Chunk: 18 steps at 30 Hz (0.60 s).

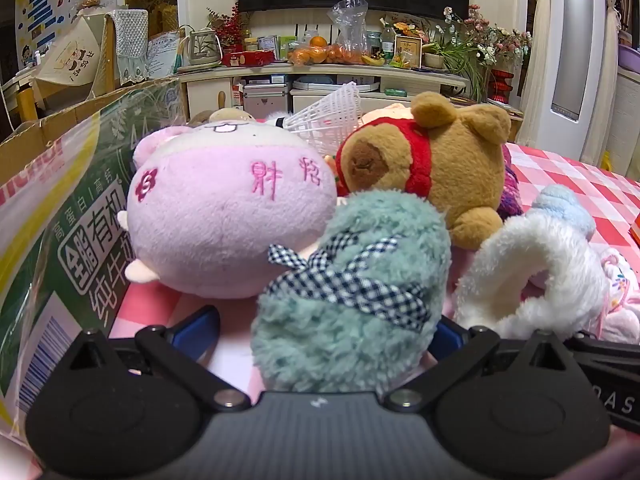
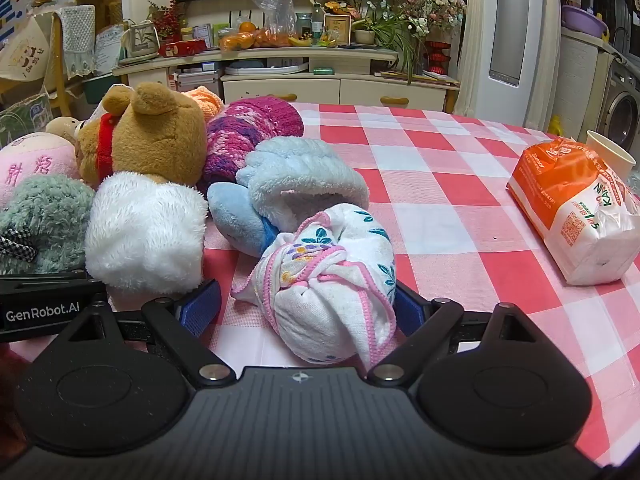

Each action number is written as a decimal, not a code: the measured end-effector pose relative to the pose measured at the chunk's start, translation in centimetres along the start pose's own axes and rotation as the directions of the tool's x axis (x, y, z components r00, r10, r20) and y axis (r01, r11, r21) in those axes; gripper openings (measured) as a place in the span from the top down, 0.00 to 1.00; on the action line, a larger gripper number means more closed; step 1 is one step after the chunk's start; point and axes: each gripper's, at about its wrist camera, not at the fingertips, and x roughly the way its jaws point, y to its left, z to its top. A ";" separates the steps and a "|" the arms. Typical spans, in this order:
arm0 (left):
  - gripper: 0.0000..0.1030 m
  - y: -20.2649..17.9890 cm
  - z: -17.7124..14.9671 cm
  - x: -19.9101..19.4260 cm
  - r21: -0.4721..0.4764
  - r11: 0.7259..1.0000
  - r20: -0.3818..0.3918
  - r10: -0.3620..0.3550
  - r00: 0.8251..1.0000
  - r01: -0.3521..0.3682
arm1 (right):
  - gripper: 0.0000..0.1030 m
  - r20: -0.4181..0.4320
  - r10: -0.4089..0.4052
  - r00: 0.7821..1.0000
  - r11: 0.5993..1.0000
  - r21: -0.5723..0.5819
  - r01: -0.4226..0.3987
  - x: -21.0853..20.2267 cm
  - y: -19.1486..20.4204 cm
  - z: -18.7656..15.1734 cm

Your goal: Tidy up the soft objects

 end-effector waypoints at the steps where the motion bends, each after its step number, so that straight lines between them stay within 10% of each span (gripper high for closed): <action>1: 0.00 0.0 0.0 0.0 -0.002 1.000 -0.002 -0.001 1.000 0.001 | 0.00 0.000 0.000 1.000 1.000 0.000 0.000 0.0 0.0 0.0; 18: 0.01 0.0 -1.1 -3.0 0.035 0.999 0.010 -0.013 1.000 0.013 | 0.00 -0.020 0.007 1.000 0.999 0.033 -0.007 -1.4 -0.3 -0.7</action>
